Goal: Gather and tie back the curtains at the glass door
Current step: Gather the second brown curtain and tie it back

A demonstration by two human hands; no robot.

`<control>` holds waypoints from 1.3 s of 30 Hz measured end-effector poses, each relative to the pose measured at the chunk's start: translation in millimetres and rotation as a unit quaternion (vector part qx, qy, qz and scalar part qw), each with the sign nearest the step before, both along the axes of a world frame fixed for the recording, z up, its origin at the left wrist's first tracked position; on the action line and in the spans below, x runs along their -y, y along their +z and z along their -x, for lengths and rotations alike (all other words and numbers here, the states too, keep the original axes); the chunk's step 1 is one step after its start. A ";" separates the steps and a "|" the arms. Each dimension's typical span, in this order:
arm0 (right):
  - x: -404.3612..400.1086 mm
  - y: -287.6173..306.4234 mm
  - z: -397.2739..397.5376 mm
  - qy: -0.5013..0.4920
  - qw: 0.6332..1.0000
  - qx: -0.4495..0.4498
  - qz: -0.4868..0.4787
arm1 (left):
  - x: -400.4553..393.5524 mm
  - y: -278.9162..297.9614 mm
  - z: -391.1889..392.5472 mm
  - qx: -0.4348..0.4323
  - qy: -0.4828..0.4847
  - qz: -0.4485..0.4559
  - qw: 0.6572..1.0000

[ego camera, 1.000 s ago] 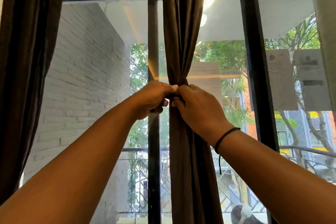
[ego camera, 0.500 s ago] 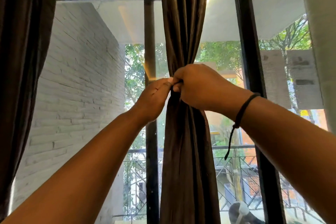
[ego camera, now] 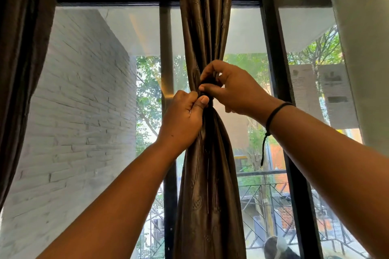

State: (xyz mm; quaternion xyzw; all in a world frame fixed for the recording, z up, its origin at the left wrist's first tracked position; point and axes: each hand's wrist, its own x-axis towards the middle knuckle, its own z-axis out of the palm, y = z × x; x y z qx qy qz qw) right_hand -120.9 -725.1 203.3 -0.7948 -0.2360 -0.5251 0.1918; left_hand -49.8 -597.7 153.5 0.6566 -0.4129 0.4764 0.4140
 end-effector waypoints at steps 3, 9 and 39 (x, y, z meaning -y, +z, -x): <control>0.2 6.7 3.6 -0.034 0.999 0.017 0.029 | 3.5 -2.1 5.6 0.014 0.015 0.019 1.000; -1.5 16.5 8.8 -0.129 0.982 -0.050 0.126 | -0.4 -0.7 6.1 0.015 0.027 -0.005 1.000; 25.7 -8.1 10.4 0.059 0.985 -0.158 -0.026 | 4.8 19.6 30.2 0.087 0.085 0.020 0.992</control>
